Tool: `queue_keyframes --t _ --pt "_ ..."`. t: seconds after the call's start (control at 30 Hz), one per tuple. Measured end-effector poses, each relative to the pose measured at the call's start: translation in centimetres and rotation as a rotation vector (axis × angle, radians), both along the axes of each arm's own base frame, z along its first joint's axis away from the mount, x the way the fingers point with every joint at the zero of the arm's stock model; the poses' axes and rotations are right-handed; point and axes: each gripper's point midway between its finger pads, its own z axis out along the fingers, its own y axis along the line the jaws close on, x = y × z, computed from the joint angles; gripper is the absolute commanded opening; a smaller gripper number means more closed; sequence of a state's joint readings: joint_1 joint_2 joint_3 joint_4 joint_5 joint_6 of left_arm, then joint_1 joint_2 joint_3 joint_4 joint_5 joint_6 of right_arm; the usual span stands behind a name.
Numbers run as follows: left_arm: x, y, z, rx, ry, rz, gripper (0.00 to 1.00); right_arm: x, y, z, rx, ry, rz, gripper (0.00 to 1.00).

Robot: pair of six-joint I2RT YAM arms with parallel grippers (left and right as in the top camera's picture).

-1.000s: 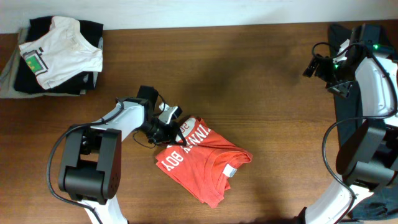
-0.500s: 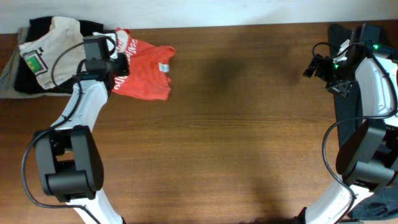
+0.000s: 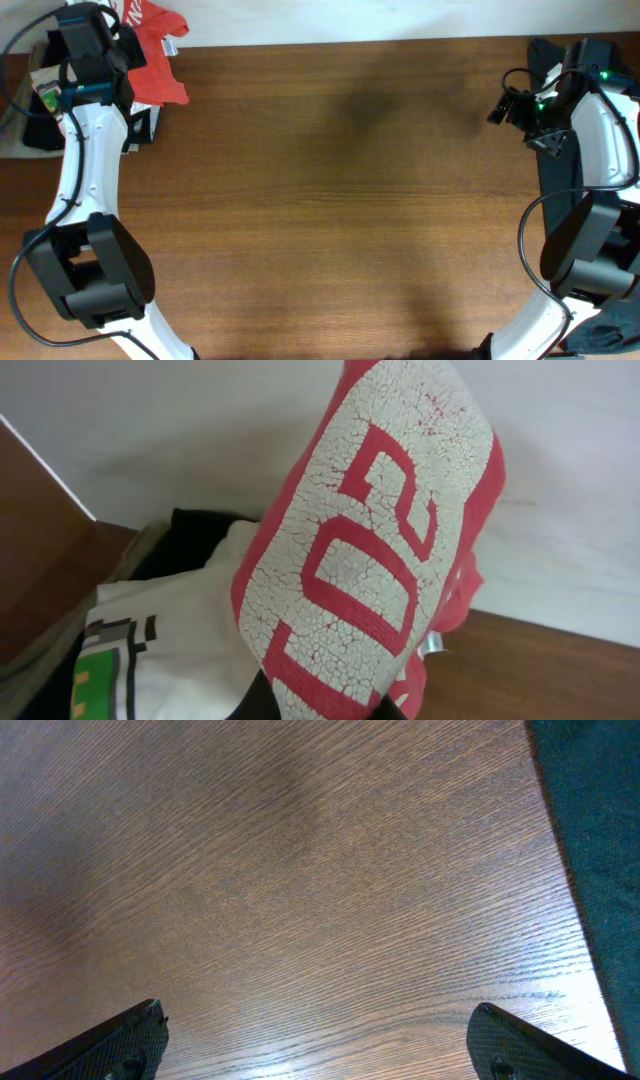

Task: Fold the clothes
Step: 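Carry the folded shirt to the back-left clothes stack and release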

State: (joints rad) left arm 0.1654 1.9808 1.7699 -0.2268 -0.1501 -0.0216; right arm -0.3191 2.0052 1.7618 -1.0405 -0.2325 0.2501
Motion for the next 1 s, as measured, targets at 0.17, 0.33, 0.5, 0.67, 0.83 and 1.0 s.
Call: queue_keyframes --t 0.17,0.33,0.5,0.67,0.83,1.0 --pt "-0.3 1.8 1.4 0.008 -0.040 0.096 0.01 0.0 0.0 0.0 0.000 0.000 0.000 0.99" --pt "-1.3 8.9 -3.4 -0.024 0.028 0.260 0.04 0.0 0.0 0.0 0.000 0.000 0.000 0.99" --pt "-3.5 16.5 -8.6 -0.040 0.092 0.411 0.99 0.0 0.0 0.0 0.000 0.000 0.000 0.99" --pt "-4.5 18.6 -9.2 -0.039 0.102 0.457 0.50 0.0 0.0 0.0 0.000 0.000 0.000 0.99" --pt "-5.3 14.7 -9.5 -0.142 0.221 0.321 0.18 0.0 0.0 0.0 0.000 0.000 0.000 0.99" --pt "-10.2 5.8 -9.6 -0.447 0.441 0.056 0.87 0.0 0.0 0.0 0.000 0.000 0.000 0.99"
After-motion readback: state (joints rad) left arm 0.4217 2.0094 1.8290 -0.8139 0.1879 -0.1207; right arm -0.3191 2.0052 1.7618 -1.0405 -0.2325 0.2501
